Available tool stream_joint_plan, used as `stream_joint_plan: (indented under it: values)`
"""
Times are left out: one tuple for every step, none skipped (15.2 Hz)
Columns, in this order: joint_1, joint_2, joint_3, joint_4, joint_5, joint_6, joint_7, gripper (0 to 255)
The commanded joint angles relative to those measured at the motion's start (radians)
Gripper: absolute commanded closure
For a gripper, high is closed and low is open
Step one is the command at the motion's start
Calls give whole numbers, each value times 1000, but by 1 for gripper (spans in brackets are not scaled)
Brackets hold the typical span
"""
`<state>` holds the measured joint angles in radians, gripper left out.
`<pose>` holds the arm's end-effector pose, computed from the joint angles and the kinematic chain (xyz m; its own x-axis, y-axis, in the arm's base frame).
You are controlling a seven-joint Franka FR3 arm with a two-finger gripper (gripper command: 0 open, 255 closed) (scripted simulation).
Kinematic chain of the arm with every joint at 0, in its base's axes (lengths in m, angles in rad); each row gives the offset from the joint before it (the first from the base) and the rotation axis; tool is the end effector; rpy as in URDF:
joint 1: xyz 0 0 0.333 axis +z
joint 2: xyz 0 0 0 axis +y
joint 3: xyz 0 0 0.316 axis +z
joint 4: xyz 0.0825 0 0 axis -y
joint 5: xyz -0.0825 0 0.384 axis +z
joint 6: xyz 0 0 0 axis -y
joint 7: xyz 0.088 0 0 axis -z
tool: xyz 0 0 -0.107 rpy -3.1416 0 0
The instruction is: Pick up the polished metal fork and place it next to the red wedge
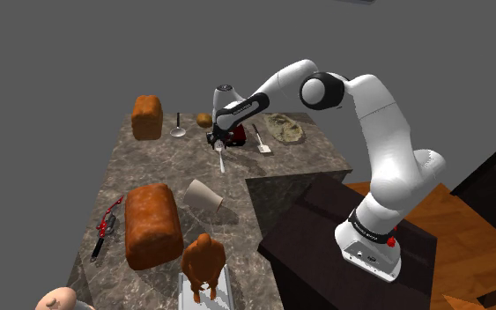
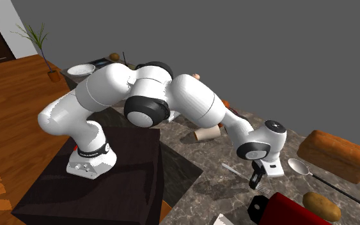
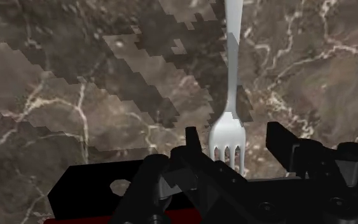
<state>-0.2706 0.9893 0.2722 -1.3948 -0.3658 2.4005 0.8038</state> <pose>0.7272 -0.0415 0.1275 0.7863 -0.6144 0.0654 -0.6146 -0.7886 -0.0188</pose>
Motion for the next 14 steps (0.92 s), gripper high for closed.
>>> stream_joint_plan:
  values:
    - [0, 0, 0, 0, 0, 0, 0, 0]
    - [0, 0, 0, 0, 0, 0, 0, 0]
    - [0, 0, 0, 0, 0, 0, 0, 0]
    - [0, 0, 0, 0, 0, 0, 0, 0]
    - [0, 0, 0, 0, 0, 0, 0, 0]
    - [-5, -29, 6, -18, 4, -12, -1, 0]
    - [-10, -58, 12, -34, 8, -25, -2, 0]
    - [-15, -85, 18, -48, 13, -39, -4, 0]
    - [-18, -107, 23, -58, 17, -51, -5, 0]
    - [-18, -107, 23, -58, 17, -51, -5, 0]
    - [-18, -107, 23, -58, 18, -50, -5, 0]
    - [-18, -107, 23, -58, 18, -51, -5, 0]
    - [-18, -107, 23, -58, 18, -51, -5, 0]
    - [-18, -107, 23, -58, 18, -51, -5, 0]
